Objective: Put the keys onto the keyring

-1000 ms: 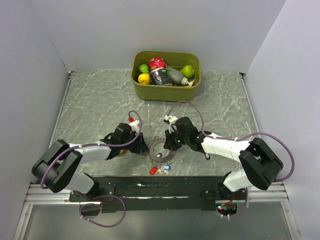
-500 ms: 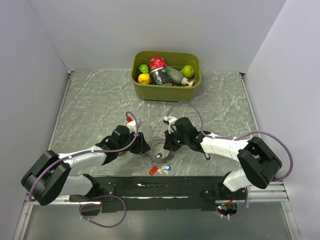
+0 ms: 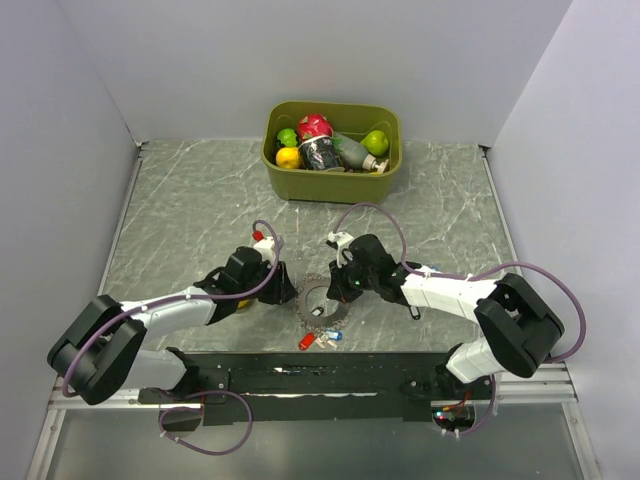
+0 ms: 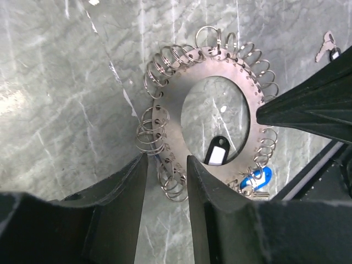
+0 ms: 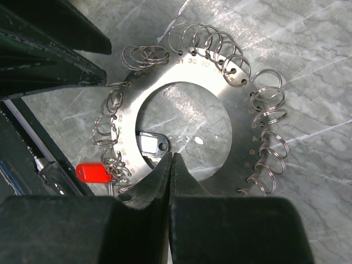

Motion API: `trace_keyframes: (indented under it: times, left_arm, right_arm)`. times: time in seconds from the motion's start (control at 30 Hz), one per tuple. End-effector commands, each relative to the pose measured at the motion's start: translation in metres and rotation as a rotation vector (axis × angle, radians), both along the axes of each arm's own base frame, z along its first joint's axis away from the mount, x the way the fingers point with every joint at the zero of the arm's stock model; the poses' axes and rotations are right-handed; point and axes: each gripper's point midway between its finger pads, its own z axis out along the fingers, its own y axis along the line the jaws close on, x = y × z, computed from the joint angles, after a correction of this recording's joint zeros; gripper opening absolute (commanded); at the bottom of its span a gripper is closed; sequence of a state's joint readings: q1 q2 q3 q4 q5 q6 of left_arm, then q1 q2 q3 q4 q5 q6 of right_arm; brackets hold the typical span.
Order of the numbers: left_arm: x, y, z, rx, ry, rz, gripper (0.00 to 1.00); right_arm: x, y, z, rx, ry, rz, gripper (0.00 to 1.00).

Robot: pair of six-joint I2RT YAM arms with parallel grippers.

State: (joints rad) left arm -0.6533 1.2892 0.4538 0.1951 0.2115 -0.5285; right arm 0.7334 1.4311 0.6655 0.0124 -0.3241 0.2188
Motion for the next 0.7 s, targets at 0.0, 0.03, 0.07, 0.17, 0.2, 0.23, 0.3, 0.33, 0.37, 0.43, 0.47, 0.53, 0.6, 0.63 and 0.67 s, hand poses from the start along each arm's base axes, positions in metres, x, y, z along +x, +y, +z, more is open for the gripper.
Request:
trace_keyframes:
  times: [0.0, 0.03, 0.07, 0.17, 0.2, 0.23, 0.3, 0.33, 0.37, 0.43, 0.47, 0.53, 0.6, 0.63, 0.67]
  left_arm:
    - [0.014, 0.0, 0.014, 0.005, -0.07, 0.017, 0.43]
    - [0.015, 0.001, 0.015, 0.008, -0.074, 0.021, 0.44]
    - [0.016, 0.0, 0.016, 0.006, -0.077, 0.019, 0.46]
    - [0.018, -0.001, 0.016, 0.032, -0.073, 0.005, 0.47]
    - [0.018, -0.001, 0.014, 0.049, -0.076, -0.004, 0.47]
    - [0.02, 0.0, 0.014, 0.064, -0.08, -0.001, 0.48]
    - [0.025, 0.003, 0.017, 0.097, -0.097, 0.007, 0.47]
    - [0.024, 0.004, 0.018, 0.109, -0.097, 0.003, 0.47]
    - [0.029, 0.004, 0.021, 0.122, -0.107, 0.01, 0.46]
    - [0.028, 0.009, 0.019, 0.169, -0.1, 0.011, 0.46]
    - [0.032, 0.007, 0.025, 0.166, -0.117, 0.02, 0.46]
    - [0.027, 0.008, 0.024, 0.19, -0.11, 0.007, 0.46]
    - [0.029, 0.004, 0.035, 0.17, -0.124, 0.001, 0.46]
    - [0.028, 0.003, 0.038, 0.17, -0.126, 0.0, 0.46]
    - [0.03, 0.002, 0.047, 0.166, -0.144, 0.004, 0.46]
  right_arm:
    - [0.006, 0.012, 0.019, 0.059, -0.058, 0.025, 0.0]
    - [0.006, 0.013, 0.019, 0.061, -0.055, 0.027, 0.0]
    - [0.005, 0.012, 0.019, 0.061, -0.053, 0.028, 0.0]
    - [0.005, 0.011, 0.021, 0.063, -0.06, 0.025, 0.0]
    - [0.005, 0.011, 0.021, 0.063, -0.064, 0.028, 0.0]
    - [0.005, 0.011, 0.022, 0.068, -0.068, 0.028, 0.0]
    - [0.005, 0.012, 0.024, 0.073, -0.075, 0.033, 0.0]
    - [0.005, 0.012, 0.024, 0.075, -0.074, 0.029, 0.0]
    - [0.005, 0.013, 0.024, 0.078, -0.075, 0.033, 0.0]
    - [0.004, 0.013, 0.02, 0.069, -0.061, 0.035, 0.0]
    - [0.005, 0.013, 0.02, 0.065, -0.058, 0.034, 0.0]
    - [0.004, 0.01, 0.011, 0.041, -0.035, 0.019, 0.0]
    - [0.002, 0.007, 0.005, 0.023, -0.011, 0.006, 0.0]
    - [0.001, 0.006, 0.001, 0.013, 0.005, -0.001, 0.0]
    - [-0.001, 0.004, -0.003, 0.003, 0.02, -0.013, 0.0]
